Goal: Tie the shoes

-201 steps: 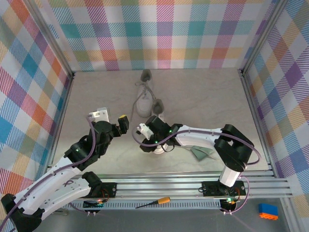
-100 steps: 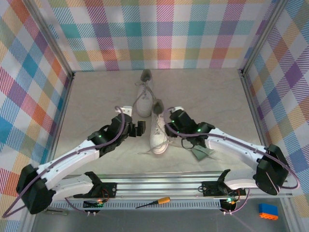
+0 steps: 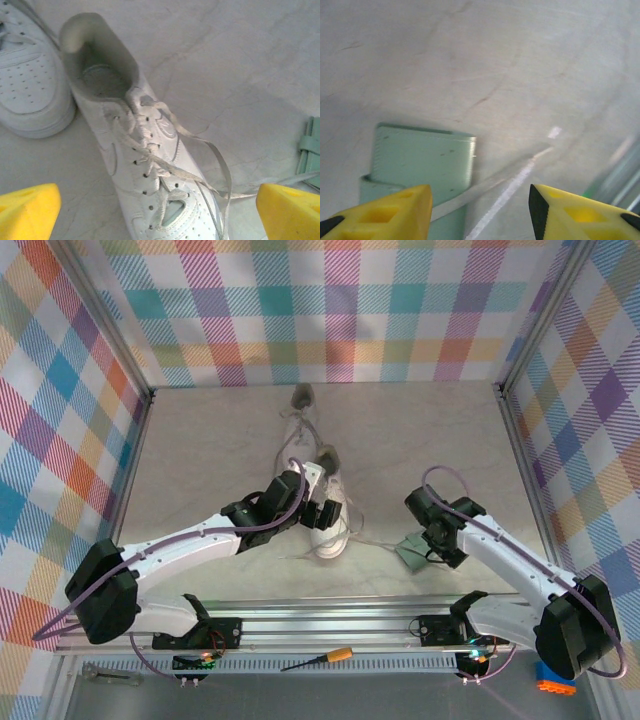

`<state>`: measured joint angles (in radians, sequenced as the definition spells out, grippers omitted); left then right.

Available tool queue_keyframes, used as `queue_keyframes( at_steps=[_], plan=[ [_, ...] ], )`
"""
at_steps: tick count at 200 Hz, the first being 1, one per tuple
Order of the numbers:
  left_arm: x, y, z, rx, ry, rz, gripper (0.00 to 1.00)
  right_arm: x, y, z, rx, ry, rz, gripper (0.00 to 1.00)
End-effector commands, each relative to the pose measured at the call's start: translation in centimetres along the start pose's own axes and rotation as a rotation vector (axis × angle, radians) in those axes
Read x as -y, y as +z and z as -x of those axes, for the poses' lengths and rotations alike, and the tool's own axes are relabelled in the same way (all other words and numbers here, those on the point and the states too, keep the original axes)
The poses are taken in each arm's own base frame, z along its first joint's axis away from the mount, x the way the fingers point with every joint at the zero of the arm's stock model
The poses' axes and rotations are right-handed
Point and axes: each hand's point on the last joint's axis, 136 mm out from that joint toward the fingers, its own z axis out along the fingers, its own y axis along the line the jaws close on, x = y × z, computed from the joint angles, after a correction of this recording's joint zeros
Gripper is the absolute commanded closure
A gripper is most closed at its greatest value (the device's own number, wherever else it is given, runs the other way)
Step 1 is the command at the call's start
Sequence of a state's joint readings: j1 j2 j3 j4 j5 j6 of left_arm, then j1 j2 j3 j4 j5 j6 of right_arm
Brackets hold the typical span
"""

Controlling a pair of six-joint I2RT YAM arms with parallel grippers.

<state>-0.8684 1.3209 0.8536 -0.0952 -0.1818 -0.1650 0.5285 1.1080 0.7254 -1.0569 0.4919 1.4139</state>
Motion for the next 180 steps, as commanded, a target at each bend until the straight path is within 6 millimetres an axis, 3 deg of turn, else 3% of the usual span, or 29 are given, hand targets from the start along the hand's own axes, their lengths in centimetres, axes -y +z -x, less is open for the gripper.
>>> queue_keyframes(
  at_steps=[1,27,52,103,180],
  plan=[
    [1.7,-0.2,1.7,0.047,0.05,-0.064,0.01,3.7,0.9,-1.0,-0.033,0.196,-0.117,0.49],
    [1.5,0.2,1.5,0.035,0.064,-0.048,0.01,3.4,1.9,-1.8,-0.09,0.234,-0.098,0.51],
    [1.2,0.4,1.4,0.033,0.05,-0.031,0.03,4.7,1.6,-1.5,-0.086,0.267,-0.176,0.49],
    [1.1,0.6,1.1,0.037,0.046,-0.031,0.03,6.1,2.8,-2.9,-0.149,0.437,-0.234,0.56],
    [0.8,0.3,0.5,0.033,0.058,-0.029,0.03,4.4,5.4,-3.6,-0.19,0.596,-0.2,0.48]
  ],
)
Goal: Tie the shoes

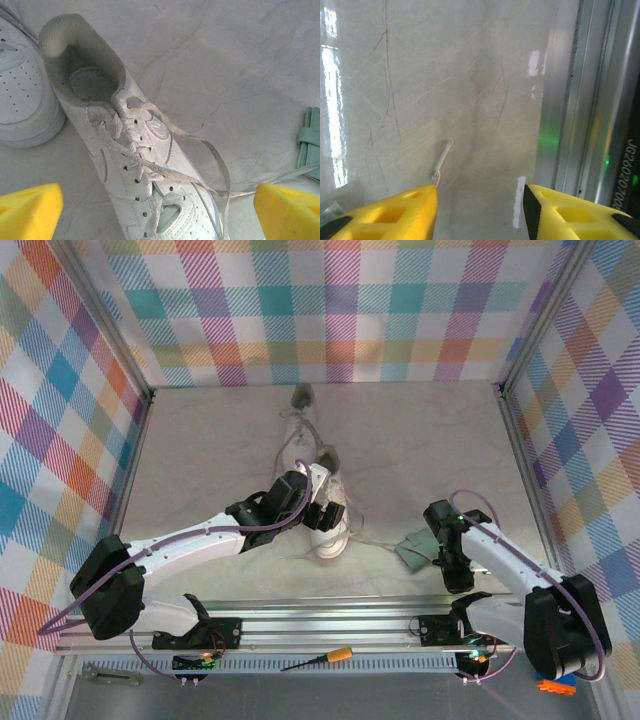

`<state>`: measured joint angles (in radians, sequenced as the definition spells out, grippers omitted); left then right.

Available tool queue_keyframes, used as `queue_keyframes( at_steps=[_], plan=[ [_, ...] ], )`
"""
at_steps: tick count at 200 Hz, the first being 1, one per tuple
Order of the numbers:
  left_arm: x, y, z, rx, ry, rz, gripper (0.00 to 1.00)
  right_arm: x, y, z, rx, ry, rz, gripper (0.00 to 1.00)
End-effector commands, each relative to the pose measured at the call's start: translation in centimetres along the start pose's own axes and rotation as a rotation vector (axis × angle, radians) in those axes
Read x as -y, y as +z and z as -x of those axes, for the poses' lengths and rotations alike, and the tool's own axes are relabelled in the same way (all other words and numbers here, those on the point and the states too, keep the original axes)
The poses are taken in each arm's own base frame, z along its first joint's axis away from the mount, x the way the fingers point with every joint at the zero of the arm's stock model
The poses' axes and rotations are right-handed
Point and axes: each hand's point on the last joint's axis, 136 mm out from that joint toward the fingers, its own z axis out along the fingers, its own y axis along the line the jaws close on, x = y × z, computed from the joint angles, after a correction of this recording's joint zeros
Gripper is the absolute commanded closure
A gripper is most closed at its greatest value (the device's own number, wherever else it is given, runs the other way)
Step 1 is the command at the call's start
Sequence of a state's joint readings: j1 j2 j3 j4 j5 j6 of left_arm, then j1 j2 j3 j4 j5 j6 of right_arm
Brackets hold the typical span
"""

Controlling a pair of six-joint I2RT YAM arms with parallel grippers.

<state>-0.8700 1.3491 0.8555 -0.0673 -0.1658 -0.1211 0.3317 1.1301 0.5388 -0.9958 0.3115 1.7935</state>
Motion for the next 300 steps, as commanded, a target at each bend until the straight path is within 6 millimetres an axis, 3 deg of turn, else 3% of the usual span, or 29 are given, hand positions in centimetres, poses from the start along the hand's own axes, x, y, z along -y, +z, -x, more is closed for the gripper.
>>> queue_keyframes(
  at_steps=[1,54,98,133,164,190,212,237,260,300],
  plan=[
    [0.3,-0.4,0.7,0.036,0.013,-0.011,0.03,-0.6,0.6,-0.5,-0.028,0.071,0.013,0.48],
    [0.0,-0.6,0.4,0.035,0.01,0.004,0.03,-0.9,1.4,-0.5,-0.022,0.109,-0.004,0.53],
    [-0.5,-1.0,0.3,0.039,0.003,0.019,0.03,-0.8,1.5,0.3,0.011,0.134,0.039,0.81],
    [-1.4,-1.6,0.5,0.056,-0.036,0.027,0.02,-1.3,-1.7,3.4,0.135,0.078,0.141,0.91],
    [-2.3,-2.1,1.0,0.073,-0.096,0.016,0.02,-5.6,-6.2,4.3,0.205,-0.188,0.403,0.98],
    [-2.7,-2.3,1.4,0.083,-0.128,0.013,0.02,-9.9,-10.1,1.9,0.229,-0.578,0.626,0.99],
    [-3.2,-2.5,1.7,0.092,-0.156,0.016,0.02,-12.9,-13.4,-2.3,0.232,-0.907,0.858,1.0],
    [-3.8,-2.9,2.0,0.103,-0.186,0.027,0.02,-14.5,-15.5,-7.5,0.107,-1.182,1.042,1.0],
    [-4.4,-3.3,2.1,0.106,-0.206,0.045,0.02,-15.1,-15.5,-10.7,0.043,-1.352,1.069,1.0],
    [-5.2,-3.5,1.7,0.092,-0.239,0.082,0.02,-15.4,-14.7,-14.0,-0.039,-1.569,1.045,1.0]
  ],
)
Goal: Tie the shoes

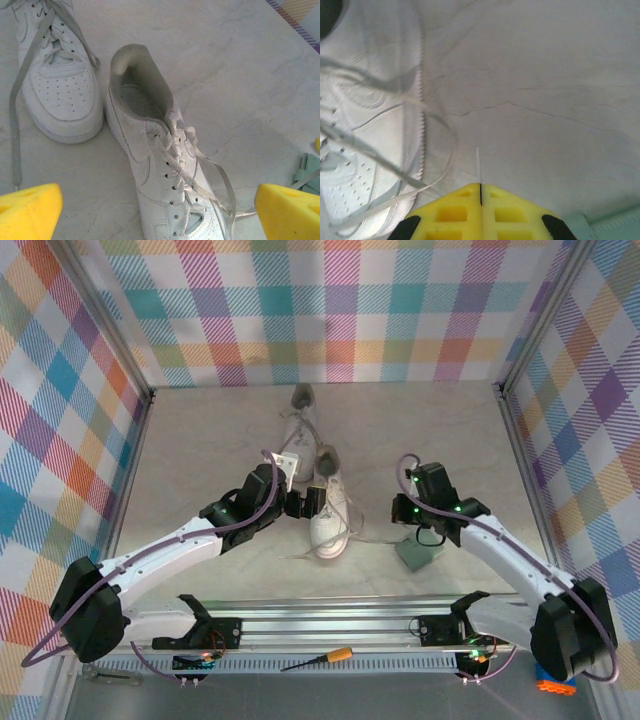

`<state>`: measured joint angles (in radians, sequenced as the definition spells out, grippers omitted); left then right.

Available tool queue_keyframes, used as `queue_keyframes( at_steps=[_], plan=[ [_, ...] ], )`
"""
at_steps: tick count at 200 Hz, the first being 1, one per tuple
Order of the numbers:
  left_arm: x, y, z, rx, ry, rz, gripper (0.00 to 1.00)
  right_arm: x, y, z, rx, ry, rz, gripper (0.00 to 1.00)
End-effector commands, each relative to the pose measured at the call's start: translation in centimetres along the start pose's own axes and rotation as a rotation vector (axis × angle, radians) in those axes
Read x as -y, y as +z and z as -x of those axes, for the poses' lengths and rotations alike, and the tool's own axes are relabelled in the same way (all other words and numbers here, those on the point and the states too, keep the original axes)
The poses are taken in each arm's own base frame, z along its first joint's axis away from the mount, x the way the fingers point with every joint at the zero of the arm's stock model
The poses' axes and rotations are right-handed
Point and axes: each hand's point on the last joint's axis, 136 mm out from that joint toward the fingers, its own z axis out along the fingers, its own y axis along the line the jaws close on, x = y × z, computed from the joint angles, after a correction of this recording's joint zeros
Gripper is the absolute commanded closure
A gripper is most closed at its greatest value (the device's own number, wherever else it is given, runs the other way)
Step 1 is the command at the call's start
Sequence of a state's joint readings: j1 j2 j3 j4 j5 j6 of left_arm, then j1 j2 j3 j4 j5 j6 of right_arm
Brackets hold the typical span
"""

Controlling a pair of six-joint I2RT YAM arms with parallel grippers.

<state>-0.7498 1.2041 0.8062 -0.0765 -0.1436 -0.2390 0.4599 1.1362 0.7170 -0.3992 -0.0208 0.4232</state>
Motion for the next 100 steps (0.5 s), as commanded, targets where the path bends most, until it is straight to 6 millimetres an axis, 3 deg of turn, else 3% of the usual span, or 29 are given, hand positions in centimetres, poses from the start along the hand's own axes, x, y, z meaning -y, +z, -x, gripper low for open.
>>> queue_keyframes(
  at_steps=[1,17,60,100],
  plan=[
    [-0.9,-0.4,-0.1,-0.001,-0.041,0.033,0.02,-3.4,0.4,0.5,-0.041,-0.18,0.148,1.0],
    [-1.2,-0.5,-0.1,0.0,-0.055,0.043,0.02,-4.7,1.1,-0.6,-0.127,-0.181,0.223,1.0],
    [-1.6,-1.3,0.2,0.013,-0.056,0.056,0.02,-5.9,2.3,-4.4,-0.403,-0.077,0.306,1.0],
    [-2.2,-2.0,0.3,0.027,-0.035,0.086,0.02,-6.9,2.3,-6.2,-0.569,-0.061,0.378,1.0]
  ],
)
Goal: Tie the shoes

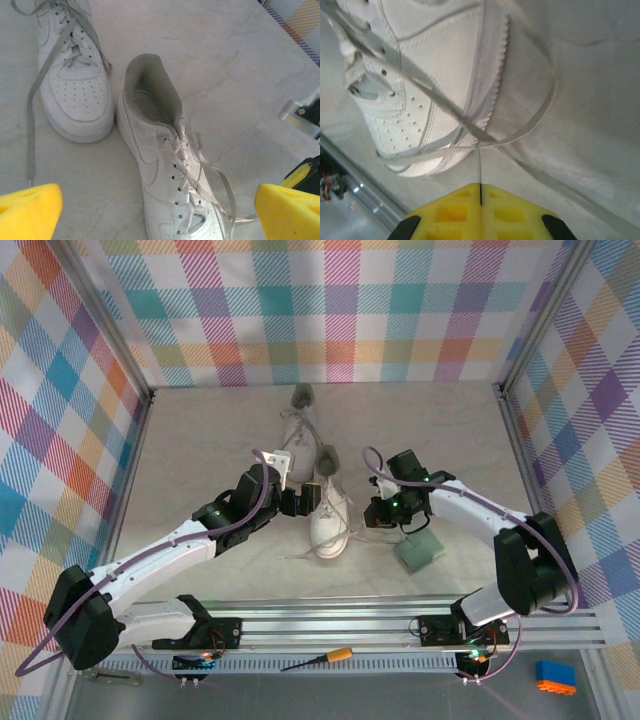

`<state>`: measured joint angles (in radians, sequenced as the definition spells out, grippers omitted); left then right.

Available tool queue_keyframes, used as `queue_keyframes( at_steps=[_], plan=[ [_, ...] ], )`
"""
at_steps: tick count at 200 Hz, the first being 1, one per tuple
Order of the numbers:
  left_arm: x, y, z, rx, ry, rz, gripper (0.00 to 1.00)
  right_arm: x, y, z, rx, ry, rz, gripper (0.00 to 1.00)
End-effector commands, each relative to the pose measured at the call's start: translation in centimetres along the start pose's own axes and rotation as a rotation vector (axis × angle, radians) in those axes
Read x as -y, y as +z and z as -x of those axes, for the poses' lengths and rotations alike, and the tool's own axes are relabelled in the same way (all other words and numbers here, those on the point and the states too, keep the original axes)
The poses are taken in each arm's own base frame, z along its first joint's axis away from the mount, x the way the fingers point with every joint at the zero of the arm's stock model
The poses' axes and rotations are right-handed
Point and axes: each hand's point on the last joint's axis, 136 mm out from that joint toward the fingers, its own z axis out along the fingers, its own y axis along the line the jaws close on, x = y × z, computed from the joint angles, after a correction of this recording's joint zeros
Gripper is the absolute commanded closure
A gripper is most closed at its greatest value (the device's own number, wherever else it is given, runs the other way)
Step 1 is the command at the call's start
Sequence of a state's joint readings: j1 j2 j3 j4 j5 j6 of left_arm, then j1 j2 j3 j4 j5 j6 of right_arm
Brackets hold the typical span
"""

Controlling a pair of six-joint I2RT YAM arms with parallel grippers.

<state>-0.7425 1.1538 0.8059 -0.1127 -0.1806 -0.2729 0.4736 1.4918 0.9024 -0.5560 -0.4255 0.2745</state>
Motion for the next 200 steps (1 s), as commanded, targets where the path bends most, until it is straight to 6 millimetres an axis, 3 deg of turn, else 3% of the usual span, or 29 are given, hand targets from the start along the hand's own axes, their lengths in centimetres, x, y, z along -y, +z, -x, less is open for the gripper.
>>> queue_keyframes(
  at_steps=[1,16,35,80,200],
  plan=[
    [-1.4,-0.7,-0.3,0.001,0.007,0.051,0.02,-2.2,-0.1,-1.6,-0.125,-0.02,0.12,1.0],
    [-1.8,-1.1,-0.1,0.017,0.01,0.064,0.02,-2.8,0.2,-2.0,-0.181,-0.027,0.164,1.0],
    [-2.1,-1.3,-0.2,0.023,0.016,0.066,0.02,-1.7,0.8,-1.5,-0.211,0.006,0.105,1.0],
    [-2.3,-1.5,-0.3,0.022,0.026,0.063,0.02,1.0,1.2,2.2,-0.094,0.127,-0.085,1.0],
    [-2.2,-1.8,-0.3,0.022,0.016,0.049,0.02,1.1,5.3,5.8,-0.056,0.239,-0.008,1.0]
  ],
)
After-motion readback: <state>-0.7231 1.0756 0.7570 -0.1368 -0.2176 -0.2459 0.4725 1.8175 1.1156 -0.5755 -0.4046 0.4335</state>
